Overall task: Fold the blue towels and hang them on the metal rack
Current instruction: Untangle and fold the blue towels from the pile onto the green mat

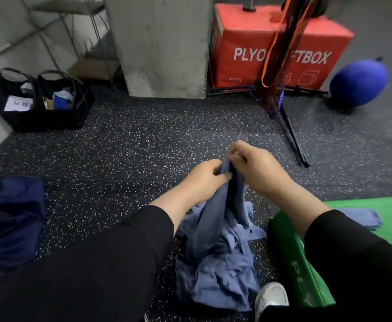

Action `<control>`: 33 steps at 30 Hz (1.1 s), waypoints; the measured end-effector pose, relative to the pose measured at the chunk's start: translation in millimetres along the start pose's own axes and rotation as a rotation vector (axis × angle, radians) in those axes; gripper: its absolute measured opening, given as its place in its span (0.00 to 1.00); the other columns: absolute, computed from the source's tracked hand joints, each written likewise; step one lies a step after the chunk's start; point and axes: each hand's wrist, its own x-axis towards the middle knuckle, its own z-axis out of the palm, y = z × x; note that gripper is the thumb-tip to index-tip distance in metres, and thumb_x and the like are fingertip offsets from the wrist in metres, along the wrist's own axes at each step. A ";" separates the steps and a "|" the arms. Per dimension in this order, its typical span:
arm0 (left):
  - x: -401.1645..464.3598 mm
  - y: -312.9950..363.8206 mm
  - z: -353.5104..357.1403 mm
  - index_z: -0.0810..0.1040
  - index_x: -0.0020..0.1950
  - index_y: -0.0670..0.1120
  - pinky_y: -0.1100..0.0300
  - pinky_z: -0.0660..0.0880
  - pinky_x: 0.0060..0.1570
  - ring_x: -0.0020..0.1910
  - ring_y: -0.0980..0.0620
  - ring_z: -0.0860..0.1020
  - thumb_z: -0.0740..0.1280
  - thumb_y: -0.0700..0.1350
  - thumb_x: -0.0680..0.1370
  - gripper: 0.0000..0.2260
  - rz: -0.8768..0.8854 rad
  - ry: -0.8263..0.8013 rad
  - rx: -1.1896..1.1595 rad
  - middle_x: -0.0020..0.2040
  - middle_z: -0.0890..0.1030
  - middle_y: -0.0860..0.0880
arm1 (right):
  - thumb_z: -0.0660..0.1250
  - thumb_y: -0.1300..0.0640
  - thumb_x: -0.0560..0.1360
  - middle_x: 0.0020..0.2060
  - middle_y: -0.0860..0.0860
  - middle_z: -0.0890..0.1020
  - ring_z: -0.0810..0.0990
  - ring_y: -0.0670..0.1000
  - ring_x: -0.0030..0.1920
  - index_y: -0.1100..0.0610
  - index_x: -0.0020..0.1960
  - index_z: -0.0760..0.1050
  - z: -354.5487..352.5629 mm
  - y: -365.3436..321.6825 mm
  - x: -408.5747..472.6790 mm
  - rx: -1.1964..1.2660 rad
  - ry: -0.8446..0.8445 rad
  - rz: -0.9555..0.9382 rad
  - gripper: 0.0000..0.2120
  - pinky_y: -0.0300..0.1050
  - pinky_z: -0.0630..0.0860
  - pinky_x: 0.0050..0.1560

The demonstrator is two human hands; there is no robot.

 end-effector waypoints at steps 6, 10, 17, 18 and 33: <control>-27.6 15.6 -42.3 0.75 0.46 0.35 0.56 0.63 0.37 0.34 0.53 0.69 0.70 0.52 0.80 0.18 0.054 0.079 -0.090 0.35 0.74 0.43 | 0.64 0.52 0.81 0.30 0.48 0.76 0.72 0.44 0.32 0.47 0.50 0.74 -39.8 -25.5 -10.6 0.153 0.279 0.092 0.01 0.44 0.69 0.34; -36.1 7.6 -56.9 0.75 0.44 0.37 0.56 0.62 0.39 0.35 0.53 0.66 0.66 0.47 0.82 0.14 0.033 0.104 -0.166 0.35 0.70 0.46 | 0.67 0.52 0.80 0.29 0.47 0.76 0.71 0.44 0.29 0.48 0.47 0.75 -41.1 -27.3 -11.7 0.167 0.237 0.118 0.03 0.39 0.66 0.31; -26.8 16.8 -60.6 0.83 0.47 0.42 0.53 0.73 0.48 0.43 0.51 0.79 0.73 0.44 0.78 0.06 0.104 0.102 -0.346 0.47 0.85 0.37 | 0.75 0.48 0.74 0.48 0.43 0.85 0.83 0.44 0.49 0.41 0.60 0.77 -27.7 -30.9 -5.3 0.247 -0.142 0.066 0.16 0.43 0.76 0.57; -24.9 19.4 -58.8 0.83 0.46 0.43 0.52 0.72 0.49 0.44 0.51 0.78 0.74 0.46 0.77 0.07 0.103 0.096 -0.352 0.48 0.84 0.36 | 0.74 0.48 0.75 0.45 0.42 0.85 0.82 0.44 0.45 0.42 0.56 0.78 -23.8 -29.3 -2.2 0.259 -0.168 0.048 0.11 0.45 0.77 0.54; -16.2 13.3 -73.5 0.82 0.47 0.49 0.60 0.71 0.35 0.31 0.59 0.75 0.66 0.44 0.82 0.07 0.025 0.062 0.055 0.35 0.82 0.56 | 0.76 0.47 0.71 0.32 0.44 0.81 0.77 0.43 0.34 0.40 0.63 0.75 -23.8 -8.2 17.2 0.177 -0.176 0.126 0.21 0.45 0.74 0.42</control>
